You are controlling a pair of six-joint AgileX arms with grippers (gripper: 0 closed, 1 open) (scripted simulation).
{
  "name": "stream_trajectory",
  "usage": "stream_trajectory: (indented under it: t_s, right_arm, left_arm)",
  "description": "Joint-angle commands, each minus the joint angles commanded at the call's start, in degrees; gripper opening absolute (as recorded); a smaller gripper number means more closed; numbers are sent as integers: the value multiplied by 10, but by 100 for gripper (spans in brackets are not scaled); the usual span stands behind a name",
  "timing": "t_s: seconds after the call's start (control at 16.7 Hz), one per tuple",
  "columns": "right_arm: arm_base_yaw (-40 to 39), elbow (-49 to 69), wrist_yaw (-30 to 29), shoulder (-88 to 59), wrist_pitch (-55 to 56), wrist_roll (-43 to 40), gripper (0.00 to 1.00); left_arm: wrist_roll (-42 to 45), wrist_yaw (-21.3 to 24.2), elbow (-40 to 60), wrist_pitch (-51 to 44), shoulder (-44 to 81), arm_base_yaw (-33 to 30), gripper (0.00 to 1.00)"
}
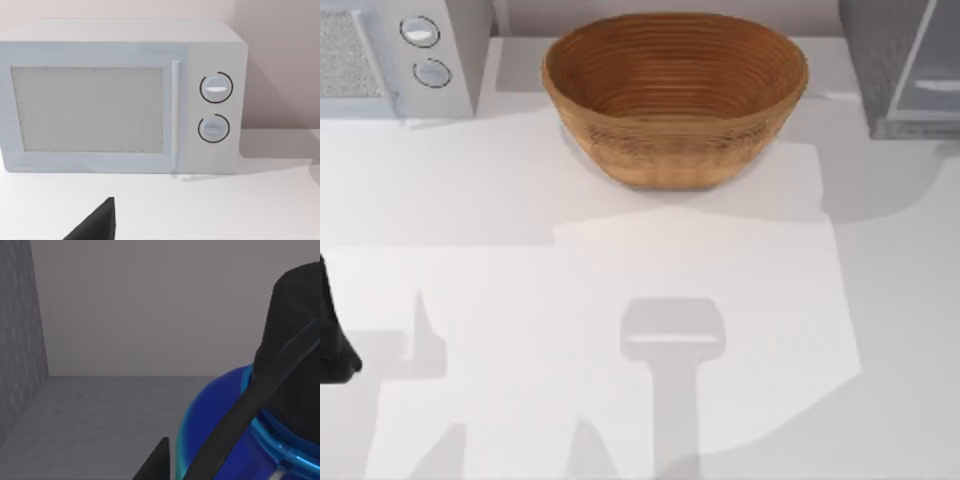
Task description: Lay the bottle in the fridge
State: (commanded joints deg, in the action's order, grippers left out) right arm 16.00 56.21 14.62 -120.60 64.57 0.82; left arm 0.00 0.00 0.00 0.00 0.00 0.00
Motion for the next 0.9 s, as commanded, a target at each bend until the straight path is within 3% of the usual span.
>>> stream_trajectory:
  t_s: [0.48,0.9]
  right_arm:
    - [-6,19,-4,-17,-12,1,1]
    - [-21,230,-20,-117,-100,-1,1]
  left_arm:
    - [0,0,0,0,0,0,100]
    - [0,0,0,0,0,0,100]
